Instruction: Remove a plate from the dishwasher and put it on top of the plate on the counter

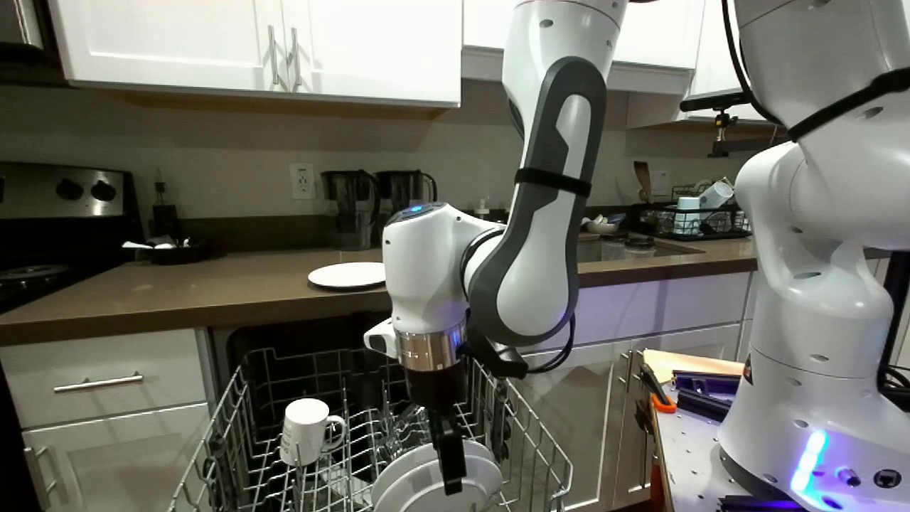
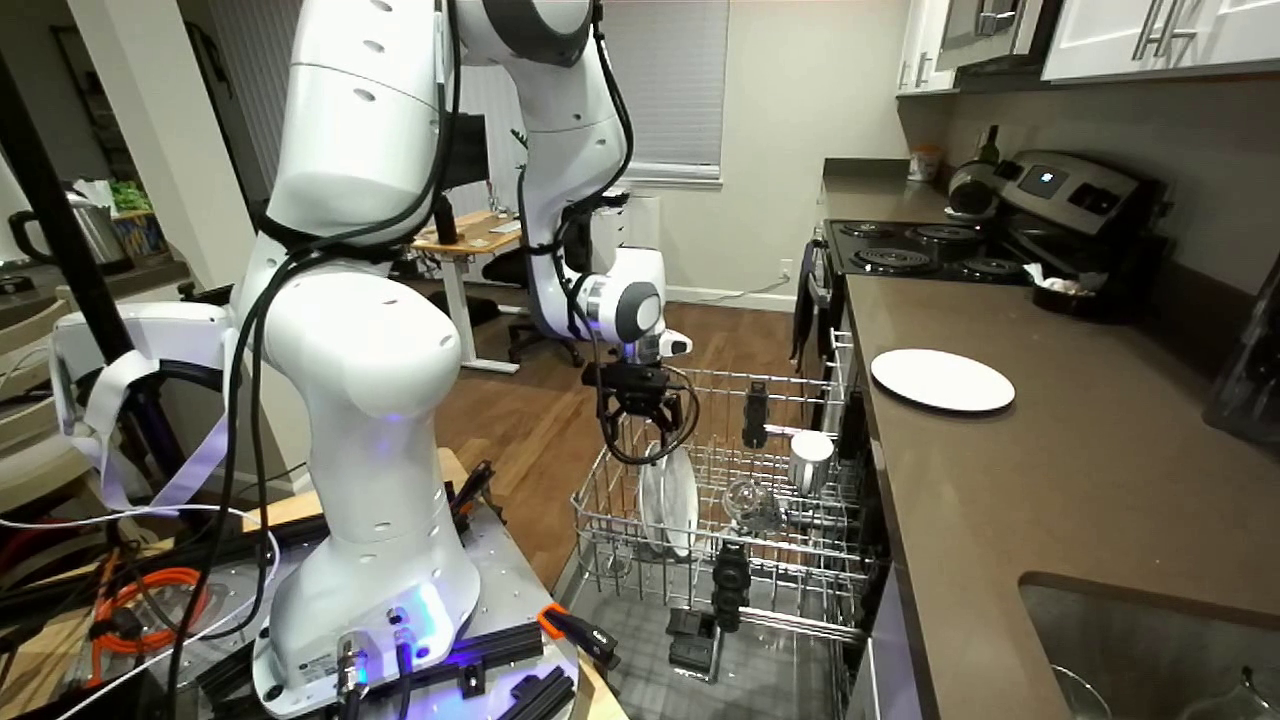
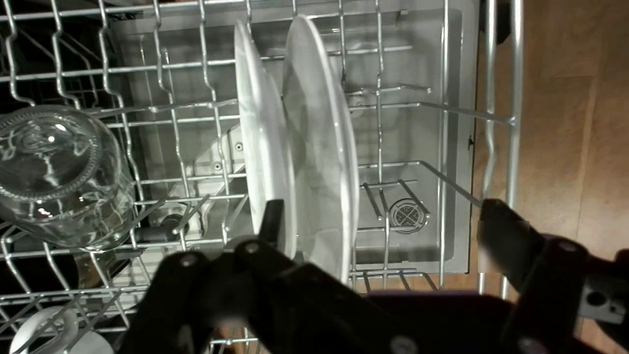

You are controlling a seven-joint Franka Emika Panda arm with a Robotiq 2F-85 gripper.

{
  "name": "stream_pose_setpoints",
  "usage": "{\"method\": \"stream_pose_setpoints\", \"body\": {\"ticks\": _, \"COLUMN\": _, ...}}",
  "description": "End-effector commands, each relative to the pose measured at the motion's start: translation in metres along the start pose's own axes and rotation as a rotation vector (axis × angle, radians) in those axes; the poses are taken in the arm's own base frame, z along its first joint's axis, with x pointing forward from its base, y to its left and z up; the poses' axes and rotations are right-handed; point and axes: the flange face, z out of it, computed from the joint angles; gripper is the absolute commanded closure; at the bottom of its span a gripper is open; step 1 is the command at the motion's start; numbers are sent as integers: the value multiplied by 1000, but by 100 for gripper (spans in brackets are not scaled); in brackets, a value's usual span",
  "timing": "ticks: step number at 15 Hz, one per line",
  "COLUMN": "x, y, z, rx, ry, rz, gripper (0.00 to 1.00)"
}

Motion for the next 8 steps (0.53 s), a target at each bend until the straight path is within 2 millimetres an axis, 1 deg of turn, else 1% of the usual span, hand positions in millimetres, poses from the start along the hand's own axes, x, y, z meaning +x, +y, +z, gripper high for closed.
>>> {"method": "stream_pose_setpoints", "body": {"ticks": 1, "x": -6, "y": -8, "z": -4, "rx": 40, "ry": -18, "rz": 11, "gripper": 0}}
{"method": "stream_pose_setpoints", "body": {"ticks": 3, "x": -5, "y": -9, "z": -1, "rx": 31, "ry": -3, "rz": 11, "gripper": 0}}
{"method": "stream_pose_setpoints", "body": {"ticks": 4, "x": -3, "y": -6, "z": 2, "rx": 10, "ry": 18, "rz": -3, "gripper": 0}}
{"method": "stream_pose_setpoints", "body": {"ticks": 5, "x": -2, "y": -4, "z": 6, "rx": -5, "ry": 33, "rz": -18, "gripper": 0}}
{"method": "stream_pose_setpoints", "body": {"ticks": 8, "x": 0, "y": 2, "z": 20, "rx": 22, "ry": 49, "rz": -26, "gripper": 0}}
